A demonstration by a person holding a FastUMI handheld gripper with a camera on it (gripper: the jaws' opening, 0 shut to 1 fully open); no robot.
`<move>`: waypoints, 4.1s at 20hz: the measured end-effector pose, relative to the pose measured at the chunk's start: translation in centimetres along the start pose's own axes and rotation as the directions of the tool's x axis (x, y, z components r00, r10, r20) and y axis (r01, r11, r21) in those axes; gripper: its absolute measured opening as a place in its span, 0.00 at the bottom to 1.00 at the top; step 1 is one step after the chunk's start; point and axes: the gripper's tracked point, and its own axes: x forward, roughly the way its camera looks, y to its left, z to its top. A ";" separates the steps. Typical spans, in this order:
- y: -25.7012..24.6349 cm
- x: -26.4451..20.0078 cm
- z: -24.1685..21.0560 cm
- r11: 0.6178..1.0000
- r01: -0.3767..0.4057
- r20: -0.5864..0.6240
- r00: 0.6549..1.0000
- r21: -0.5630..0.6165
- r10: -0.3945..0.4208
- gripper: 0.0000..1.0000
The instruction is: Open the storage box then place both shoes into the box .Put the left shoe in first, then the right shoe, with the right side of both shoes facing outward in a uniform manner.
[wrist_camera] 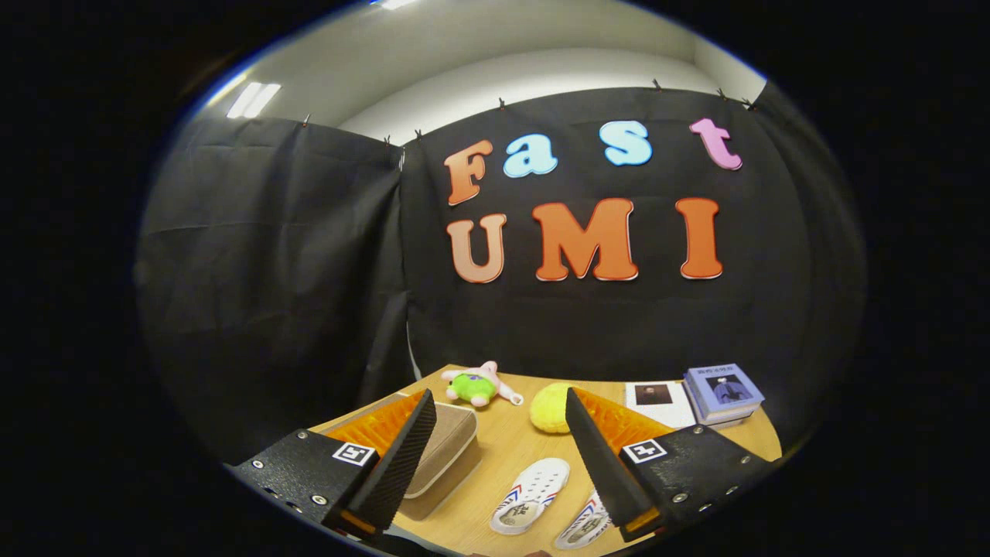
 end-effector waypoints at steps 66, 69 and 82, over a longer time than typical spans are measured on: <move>14.0 12.9 -5.2 0.510 -0.380 0.002 0.803 0.772 0.596 0.15; 16.8 13.3 -4.0 0.558 -0.377 -0.063 0.787 0.739 0.614 0.15; 31.0 17.4 -1.6 0.648 -0.399 -0.173 0.752 0.648 0.636 0.15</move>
